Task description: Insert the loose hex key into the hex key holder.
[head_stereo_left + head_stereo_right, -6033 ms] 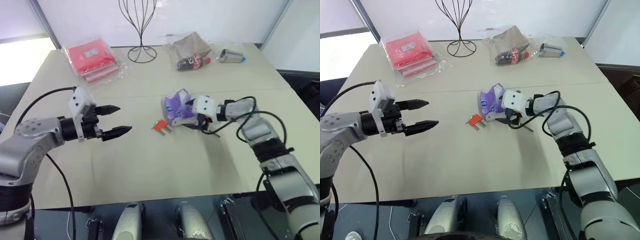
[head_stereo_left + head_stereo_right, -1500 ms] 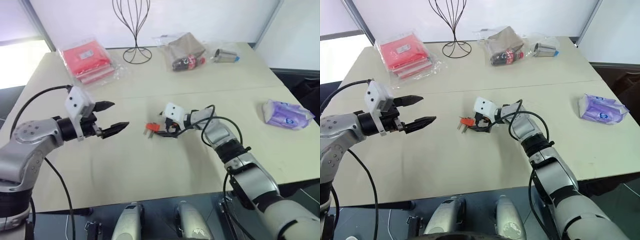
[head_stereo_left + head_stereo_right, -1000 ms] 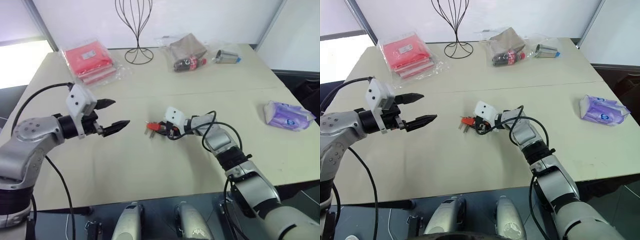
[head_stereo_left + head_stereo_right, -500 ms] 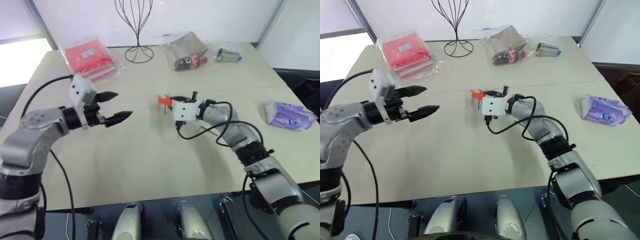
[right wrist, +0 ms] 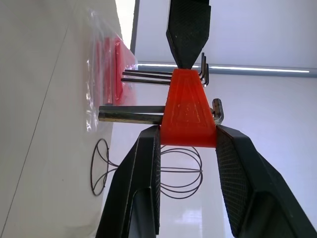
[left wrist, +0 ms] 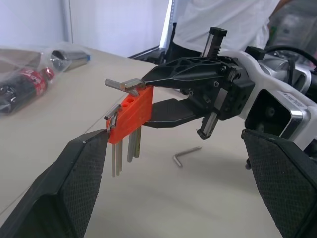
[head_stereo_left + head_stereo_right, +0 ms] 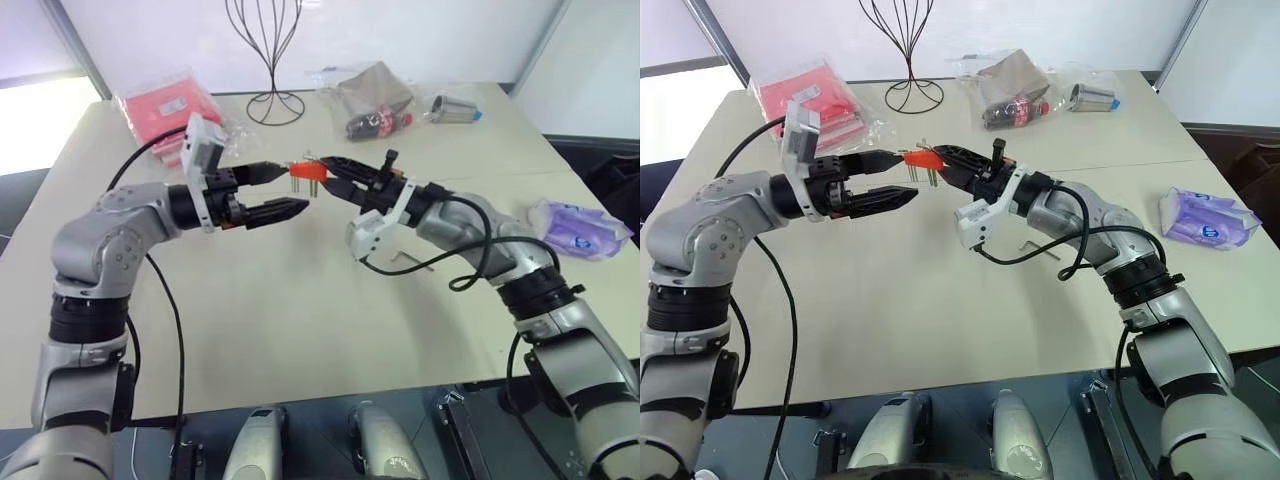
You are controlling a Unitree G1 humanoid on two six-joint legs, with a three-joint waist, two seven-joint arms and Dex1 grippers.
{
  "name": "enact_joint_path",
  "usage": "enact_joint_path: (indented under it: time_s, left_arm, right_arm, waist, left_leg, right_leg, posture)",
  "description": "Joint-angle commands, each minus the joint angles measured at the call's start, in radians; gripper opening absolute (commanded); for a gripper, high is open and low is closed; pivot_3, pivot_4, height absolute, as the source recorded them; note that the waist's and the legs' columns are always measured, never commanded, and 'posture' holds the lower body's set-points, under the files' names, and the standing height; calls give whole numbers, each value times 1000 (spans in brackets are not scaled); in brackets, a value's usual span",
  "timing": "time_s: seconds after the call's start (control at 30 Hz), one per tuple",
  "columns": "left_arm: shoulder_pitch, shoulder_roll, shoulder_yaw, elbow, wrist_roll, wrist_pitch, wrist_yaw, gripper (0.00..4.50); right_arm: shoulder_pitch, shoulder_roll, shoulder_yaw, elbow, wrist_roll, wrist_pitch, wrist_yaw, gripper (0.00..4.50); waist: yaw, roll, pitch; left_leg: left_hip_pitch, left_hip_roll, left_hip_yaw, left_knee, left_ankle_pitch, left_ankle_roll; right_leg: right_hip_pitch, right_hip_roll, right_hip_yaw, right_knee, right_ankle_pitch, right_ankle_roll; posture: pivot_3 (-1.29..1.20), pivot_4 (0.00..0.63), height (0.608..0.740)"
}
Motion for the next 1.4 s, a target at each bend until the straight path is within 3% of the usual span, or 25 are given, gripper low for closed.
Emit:
enact_joint_path:
  time_s: [0.03, 1.03, 1.13, 1.37, 1.4]
  left_arm:
    - [-25, 1, 19, -19, -24, -2, -13, 4500]
    - [1, 14, 10, -11, 14, -28, -49, 4500]
    - [3, 10, 11, -7, 14, -29, -48, 3801]
    - [-10, -8, 14, 9, 15, -35, -39, 288]
    - [-12, -11, 16, 11, 14, -37, -38, 55]
  right_arm:
    - [-13, -6, -35, -64, 37, -21, 14, 1001]
    - [7, -4, -67, -116, 120, -22, 123, 1001]
    - [12, -3, -70, -128, 124, -16, 128, 1001]
    - [37, -2, -68, -169, 139, -5, 157, 1001]
    - [42, -1, -68, -176, 142, -2, 163, 1001]
  waist:
    - [0, 0, 0]
    - [1, 0, 0]
    - [1, 0, 0]
    - [2, 0, 0]
    - [2, 0, 0]
  left_leg:
    - [0, 0, 0, 0, 0, 0]
    - [0, 0, 0, 0, 0, 0]
    - [0, 0, 0, 0, 0, 0]
    - [0, 0, 0, 1, 0, 0]
    - [0, 0, 0, 1, 0, 0]
  right_leg:
    - [0, 0, 0, 0, 0, 0]
    - [0, 0, 0, 0, 0, 0]
    - [0, 0, 0, 0, 0, 0]
    - [0, 0, 0, 0, 0, 0]
    - [0, 0, 0, 0, 0, 0]
  posture:
    - [0, 150, 740]
    - [0, 150, 740]
    - [0, 150, 740]
    - [0, 150, 740]
    - [0, 150, 740]
